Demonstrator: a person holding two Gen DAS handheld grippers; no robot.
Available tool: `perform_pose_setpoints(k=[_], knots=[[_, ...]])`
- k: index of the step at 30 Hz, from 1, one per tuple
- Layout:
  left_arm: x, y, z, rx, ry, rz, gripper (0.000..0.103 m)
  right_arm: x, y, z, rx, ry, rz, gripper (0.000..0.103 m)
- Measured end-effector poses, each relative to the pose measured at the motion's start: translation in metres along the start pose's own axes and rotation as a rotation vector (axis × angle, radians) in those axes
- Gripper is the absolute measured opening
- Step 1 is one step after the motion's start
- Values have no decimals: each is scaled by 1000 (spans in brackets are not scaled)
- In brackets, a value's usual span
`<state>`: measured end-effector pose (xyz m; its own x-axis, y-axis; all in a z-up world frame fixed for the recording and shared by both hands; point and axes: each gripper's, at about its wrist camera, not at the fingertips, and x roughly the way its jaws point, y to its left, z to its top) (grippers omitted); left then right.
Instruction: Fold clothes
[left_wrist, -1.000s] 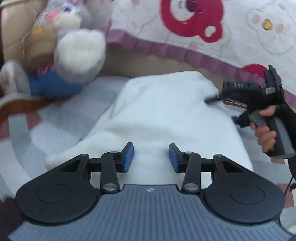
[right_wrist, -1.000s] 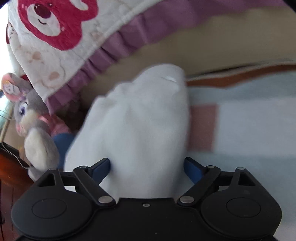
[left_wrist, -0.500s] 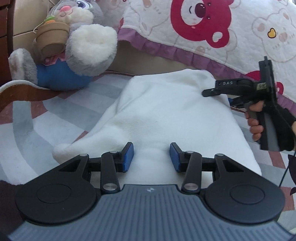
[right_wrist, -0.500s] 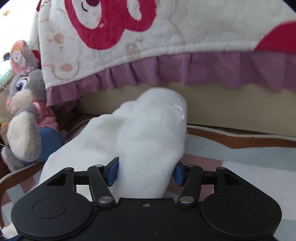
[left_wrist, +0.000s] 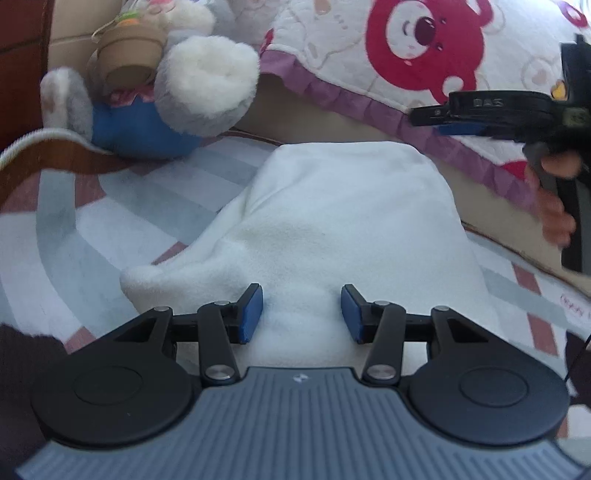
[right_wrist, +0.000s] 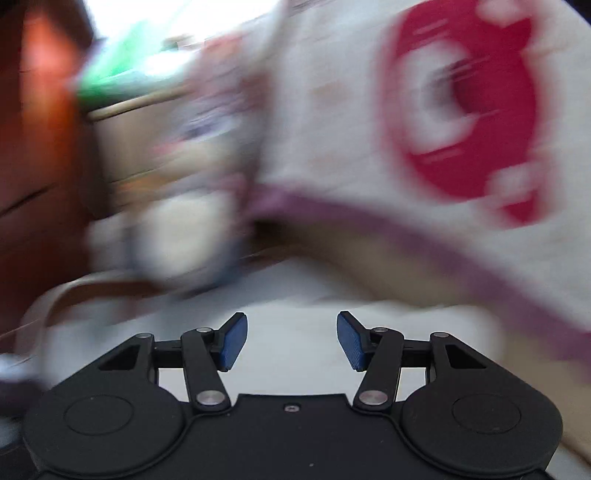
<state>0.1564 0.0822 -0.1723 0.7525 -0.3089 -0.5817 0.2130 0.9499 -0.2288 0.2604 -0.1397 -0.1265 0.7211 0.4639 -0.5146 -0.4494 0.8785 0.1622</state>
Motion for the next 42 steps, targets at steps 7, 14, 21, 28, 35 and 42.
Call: perform_pose_setpoints(k=[7,14,21,28,35,42], knots=[[3,3,-3,-44,-3,-5,46,83,50,-24,-150,258,57,48],[-6,12,0,-72,-33,14,49,126,60,-7,-202,297,-103,47],[-13,40,4,-217,-51,103,37,63,68,-29,-51,275,79,50],[-10,41,0,-250,-18,119,37,-30,99,-91,-112,280,120,52],[-22,27,-4,-193,-5,193,41,-90,88,-126,95,205,150,52],[-68,-45,-37,-143,70,163,63,-123,70,-141,271,283,-80,54]])
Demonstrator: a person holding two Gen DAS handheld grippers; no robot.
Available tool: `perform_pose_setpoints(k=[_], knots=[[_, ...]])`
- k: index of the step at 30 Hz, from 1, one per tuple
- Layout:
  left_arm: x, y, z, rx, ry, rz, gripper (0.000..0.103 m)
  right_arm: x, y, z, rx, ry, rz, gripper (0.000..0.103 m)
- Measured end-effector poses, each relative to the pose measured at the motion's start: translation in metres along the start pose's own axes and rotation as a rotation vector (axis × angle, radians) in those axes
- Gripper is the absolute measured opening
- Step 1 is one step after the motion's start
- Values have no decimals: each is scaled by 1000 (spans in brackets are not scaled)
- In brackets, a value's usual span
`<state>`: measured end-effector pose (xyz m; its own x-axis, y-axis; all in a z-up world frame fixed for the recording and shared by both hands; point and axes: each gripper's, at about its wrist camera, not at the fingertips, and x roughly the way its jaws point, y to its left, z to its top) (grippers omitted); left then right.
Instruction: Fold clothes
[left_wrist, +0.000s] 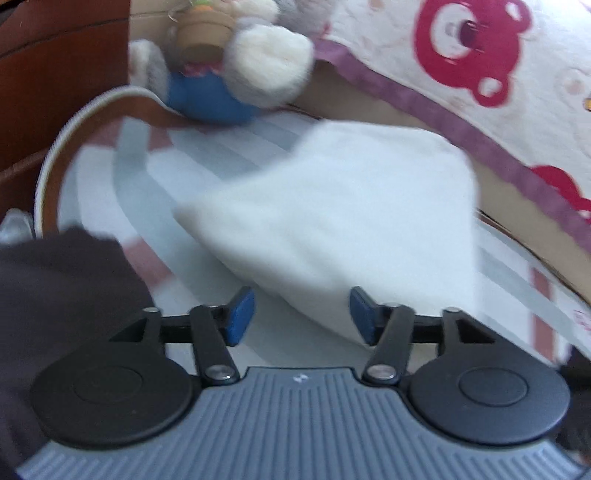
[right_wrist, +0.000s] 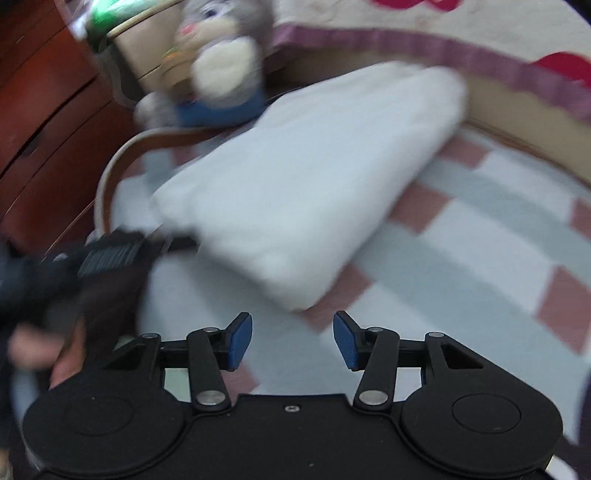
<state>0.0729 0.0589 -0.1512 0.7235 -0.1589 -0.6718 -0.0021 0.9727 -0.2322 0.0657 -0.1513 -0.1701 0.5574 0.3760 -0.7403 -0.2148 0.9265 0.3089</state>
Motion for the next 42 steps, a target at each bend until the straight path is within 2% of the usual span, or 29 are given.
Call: perform_pose_setpoints(k=[1,5,8,11,15,18,21,23,30,33,37,42], knots=[[-10,-8,-3,3,1,0,64,-13,-2,2,11,-30,-10,55],[-47,-40,-10,79,-5,39,86,-60,-2,0,12,-116,-60,60],[-77,-56,-13,144,-25,96,86,-88,-2,-9,14,-160,-101,61],[-109,-67,-16,184,-66,146,97,-112,-5,-17,25,-187,-112,63],[-138,-79,-20,222,-68,192,103,-139,-3,-22,20,-211,-159,68],[-150,-89,-26,231,-15,176,103,-159,-1,-22,36,-218,-184,70],[-158,-98,-29,220,25,167,103,-175,1,-23,35,-219,-170,72],[-164,-103,-31,213,51,165,103,-188,4,-28,34,-213,-166,77],[-196,-120,-38,252,17,157,103,-221,3,-46,56,-233,-190,80],[-203,-127,-39,267,9,145,103,-227,-2,-52,78,-224,-200,85],[-200,-141,-45,309,22,123,103,-237,-7,-61,93,-232,-233,85],[-203,-154,-49,331,23,112,103,-248,-7,-65,93,-255,-232,85]])
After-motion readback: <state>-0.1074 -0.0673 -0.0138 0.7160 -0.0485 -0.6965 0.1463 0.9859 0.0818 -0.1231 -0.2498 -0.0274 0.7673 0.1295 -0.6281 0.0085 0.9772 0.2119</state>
